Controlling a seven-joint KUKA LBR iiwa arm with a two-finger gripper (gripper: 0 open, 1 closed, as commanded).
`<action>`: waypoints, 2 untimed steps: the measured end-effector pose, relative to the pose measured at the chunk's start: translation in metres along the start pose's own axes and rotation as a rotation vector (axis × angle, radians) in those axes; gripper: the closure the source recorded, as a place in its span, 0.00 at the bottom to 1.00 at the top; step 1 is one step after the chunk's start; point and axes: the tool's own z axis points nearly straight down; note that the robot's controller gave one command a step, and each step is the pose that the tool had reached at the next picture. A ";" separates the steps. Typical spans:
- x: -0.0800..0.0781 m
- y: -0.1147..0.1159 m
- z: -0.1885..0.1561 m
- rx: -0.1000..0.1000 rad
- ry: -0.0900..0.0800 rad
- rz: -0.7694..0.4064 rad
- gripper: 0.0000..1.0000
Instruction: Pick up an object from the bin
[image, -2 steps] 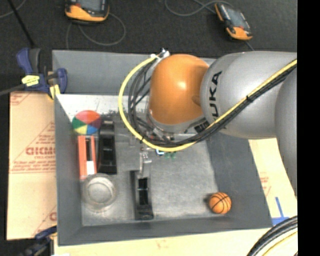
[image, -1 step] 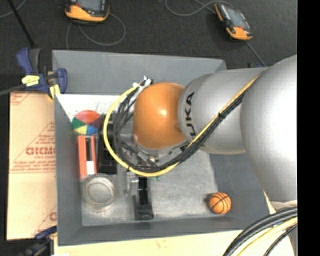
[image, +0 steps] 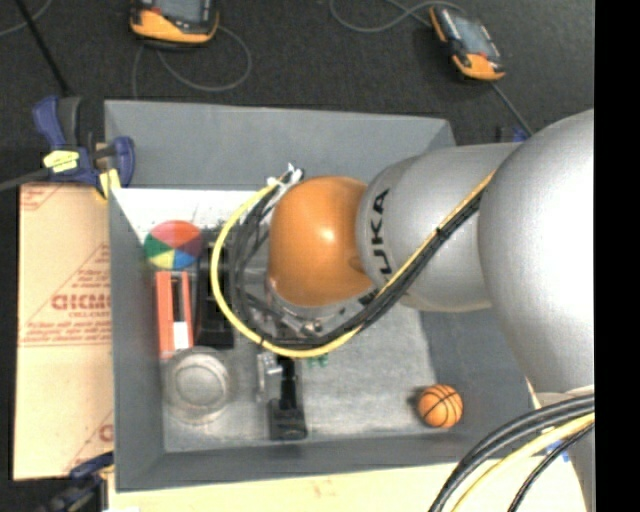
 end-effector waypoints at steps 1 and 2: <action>0.041 -0.033 0.006 0.007 -0.010 -0.072 0.00; 0.016 -0.057 0.022 -0.003 -0.009 -0.005 1.00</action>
Offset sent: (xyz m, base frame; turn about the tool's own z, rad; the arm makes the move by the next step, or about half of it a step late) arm -0.0071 -0.0637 -0.0261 -0.0005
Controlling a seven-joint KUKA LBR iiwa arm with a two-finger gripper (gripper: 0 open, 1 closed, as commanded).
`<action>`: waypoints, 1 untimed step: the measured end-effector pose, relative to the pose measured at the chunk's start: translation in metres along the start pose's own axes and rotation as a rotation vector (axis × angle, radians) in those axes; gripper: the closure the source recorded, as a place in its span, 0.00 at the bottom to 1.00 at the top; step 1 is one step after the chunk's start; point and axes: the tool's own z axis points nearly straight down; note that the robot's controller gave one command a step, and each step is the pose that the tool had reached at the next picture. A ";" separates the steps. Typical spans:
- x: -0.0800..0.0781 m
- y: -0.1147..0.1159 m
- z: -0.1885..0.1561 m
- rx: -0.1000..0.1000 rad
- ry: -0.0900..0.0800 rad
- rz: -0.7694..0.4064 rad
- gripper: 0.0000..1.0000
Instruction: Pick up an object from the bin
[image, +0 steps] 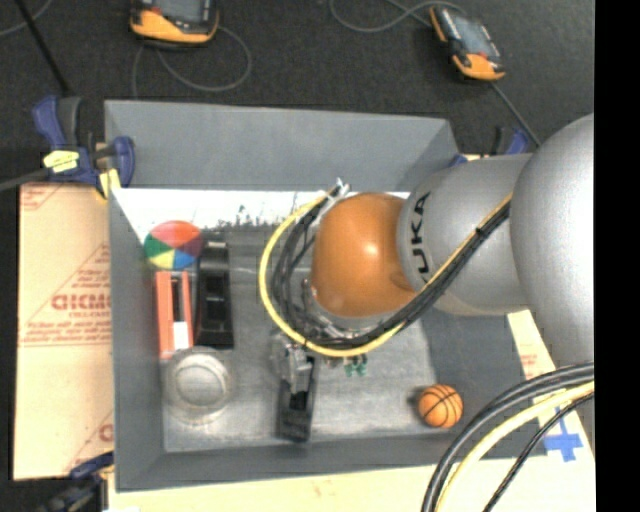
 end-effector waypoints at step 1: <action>0.002 -0.005 0.003 0.007 0.004 0.005 0.00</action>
Offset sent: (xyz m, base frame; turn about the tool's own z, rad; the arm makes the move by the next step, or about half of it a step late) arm 0.0000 0.0000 0.0000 0.0000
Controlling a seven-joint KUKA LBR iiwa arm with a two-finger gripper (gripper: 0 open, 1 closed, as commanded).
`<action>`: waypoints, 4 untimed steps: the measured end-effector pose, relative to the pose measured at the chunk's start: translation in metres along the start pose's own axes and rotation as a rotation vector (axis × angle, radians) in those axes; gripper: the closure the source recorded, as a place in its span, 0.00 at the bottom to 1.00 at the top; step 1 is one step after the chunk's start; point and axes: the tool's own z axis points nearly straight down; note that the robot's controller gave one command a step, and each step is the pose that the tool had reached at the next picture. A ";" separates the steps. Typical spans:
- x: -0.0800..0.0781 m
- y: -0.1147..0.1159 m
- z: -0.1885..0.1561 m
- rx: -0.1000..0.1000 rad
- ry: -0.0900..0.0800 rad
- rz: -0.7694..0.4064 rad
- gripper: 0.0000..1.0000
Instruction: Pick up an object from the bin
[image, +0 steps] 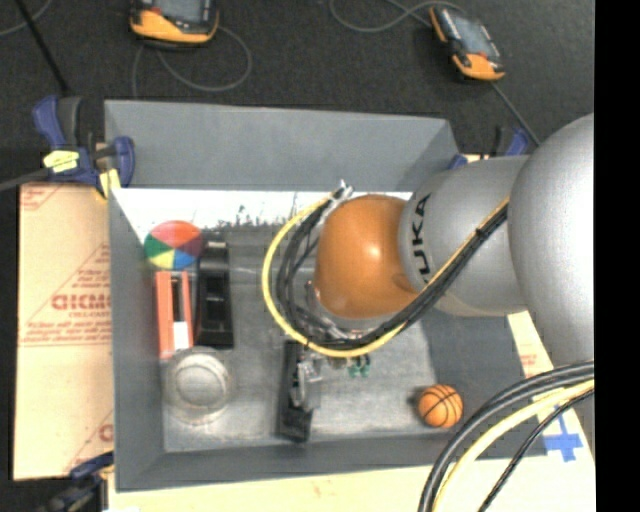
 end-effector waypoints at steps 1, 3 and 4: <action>0.000 0.000 0.000 0.000 0.000 0.001 0.00; -0.037 -0.067 -0.021 0.005 -0.003 -0.040 0.00; -0.018 -0.038 -0.016 0.002 -0.001 -0.358 0.00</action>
Offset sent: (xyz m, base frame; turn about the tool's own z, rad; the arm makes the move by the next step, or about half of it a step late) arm 0.0355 -0.0530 0.0262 0.0516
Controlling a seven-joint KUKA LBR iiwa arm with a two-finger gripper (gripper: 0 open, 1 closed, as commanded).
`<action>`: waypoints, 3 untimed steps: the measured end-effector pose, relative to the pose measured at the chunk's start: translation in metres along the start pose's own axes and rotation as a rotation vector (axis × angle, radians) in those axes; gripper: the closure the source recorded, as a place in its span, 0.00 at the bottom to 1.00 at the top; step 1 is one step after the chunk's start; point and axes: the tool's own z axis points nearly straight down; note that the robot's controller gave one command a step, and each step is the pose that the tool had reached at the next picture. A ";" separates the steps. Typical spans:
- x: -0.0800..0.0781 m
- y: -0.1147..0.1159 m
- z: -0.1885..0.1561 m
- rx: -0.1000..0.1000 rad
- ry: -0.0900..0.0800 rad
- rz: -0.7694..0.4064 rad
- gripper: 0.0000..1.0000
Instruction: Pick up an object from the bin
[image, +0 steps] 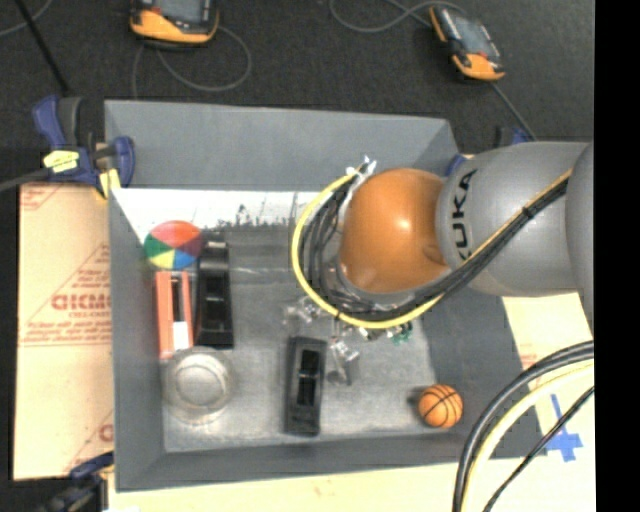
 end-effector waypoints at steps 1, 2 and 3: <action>-0.007 0.011 0.013 -0.001 0.002 -0.134 0.00; 0.040 0.043 0.020 0.004 -0.015 -0.155 1.00; 0.040 0.043 0.020 0.004 -0.015 -0.154 1.00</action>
Offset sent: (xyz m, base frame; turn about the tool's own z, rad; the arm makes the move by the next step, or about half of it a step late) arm -0.0614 0.0156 -0.0234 -0.1586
